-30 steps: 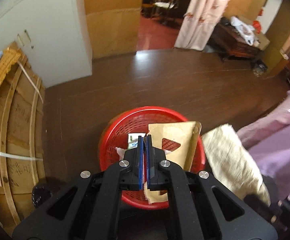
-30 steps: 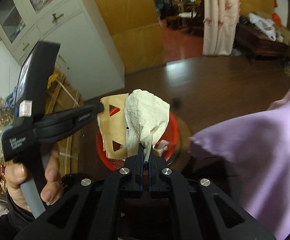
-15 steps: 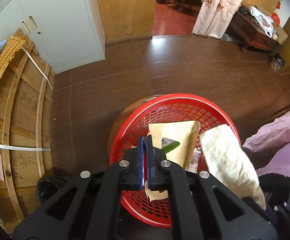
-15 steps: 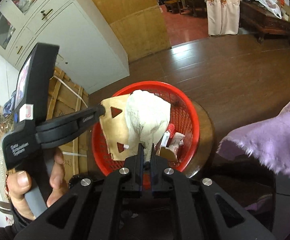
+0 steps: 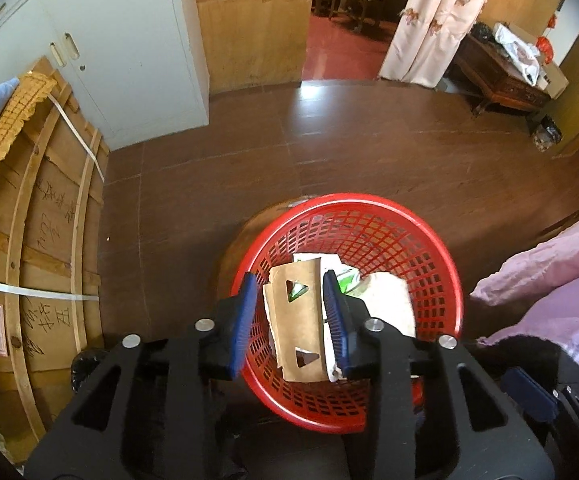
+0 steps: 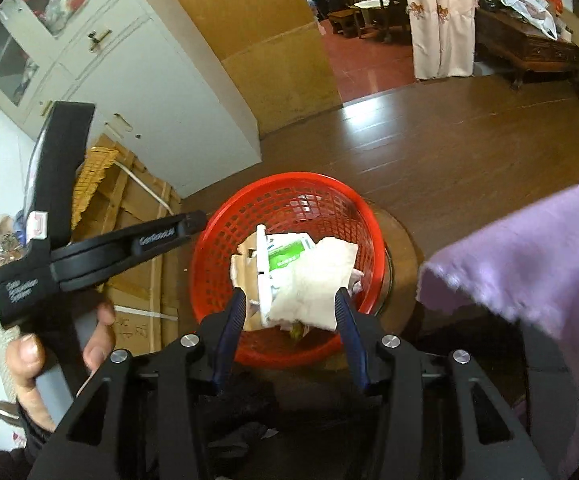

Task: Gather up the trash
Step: 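Open both tools to drop the cardboard and paper into the wastebasket, then move both tools back over the table toward the remaining trash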

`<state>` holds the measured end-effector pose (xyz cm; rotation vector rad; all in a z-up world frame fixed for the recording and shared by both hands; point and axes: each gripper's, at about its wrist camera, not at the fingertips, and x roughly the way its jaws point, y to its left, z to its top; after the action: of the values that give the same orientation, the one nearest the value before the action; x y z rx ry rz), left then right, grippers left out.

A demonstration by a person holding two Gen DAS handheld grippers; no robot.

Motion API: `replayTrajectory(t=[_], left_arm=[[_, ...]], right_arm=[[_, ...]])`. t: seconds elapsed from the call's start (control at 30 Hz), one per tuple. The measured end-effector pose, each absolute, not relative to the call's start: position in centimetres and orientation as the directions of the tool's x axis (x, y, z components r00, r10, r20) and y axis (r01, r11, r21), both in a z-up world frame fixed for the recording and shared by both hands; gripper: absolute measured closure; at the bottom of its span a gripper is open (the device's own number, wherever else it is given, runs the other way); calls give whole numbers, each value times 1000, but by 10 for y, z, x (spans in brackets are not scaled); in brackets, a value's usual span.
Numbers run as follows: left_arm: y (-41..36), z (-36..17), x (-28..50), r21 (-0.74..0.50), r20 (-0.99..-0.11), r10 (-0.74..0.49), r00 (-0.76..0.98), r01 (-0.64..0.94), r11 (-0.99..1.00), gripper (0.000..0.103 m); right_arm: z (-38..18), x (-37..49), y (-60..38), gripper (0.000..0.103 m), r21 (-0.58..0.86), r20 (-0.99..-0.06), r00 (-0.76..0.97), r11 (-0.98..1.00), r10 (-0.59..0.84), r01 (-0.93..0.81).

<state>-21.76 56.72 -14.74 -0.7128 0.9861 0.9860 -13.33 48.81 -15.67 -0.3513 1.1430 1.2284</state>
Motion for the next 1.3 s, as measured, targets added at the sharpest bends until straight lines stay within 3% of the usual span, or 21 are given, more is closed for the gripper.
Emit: replayTrajectory(t=[0.13,0.27,0.4,0.6,0.9,1.3], left_arm=[[551,-125,-216,-81,-898,361,251,-901,427,59],[529,-87,-213,-106,-853,411,323,-877,469,45],[495,-47,-198,-105,-796,452,403,-826,553,36],[432,-5,-163,-110,-746,398,534,-689,717,25],[302,26,-85,-48,-718,250,650,-404,914,22],[141,28,14,12,-730,68,680,-86,996,20]], right_arm=[[-128,-134,463,57,362,-817,-138,311,560,-879],[-83,-129,423,56,318,-789,-82,290,608,-903],[-38,-112,367,55,258,-756,35,347,653,-901],[0,-81,271,51,206,-695,246,515,675,-832],[5,-32,121,50,230,-673,448,743,588,-629],[-9,-2,-67,46,245,-663,634,916,398,-318]])
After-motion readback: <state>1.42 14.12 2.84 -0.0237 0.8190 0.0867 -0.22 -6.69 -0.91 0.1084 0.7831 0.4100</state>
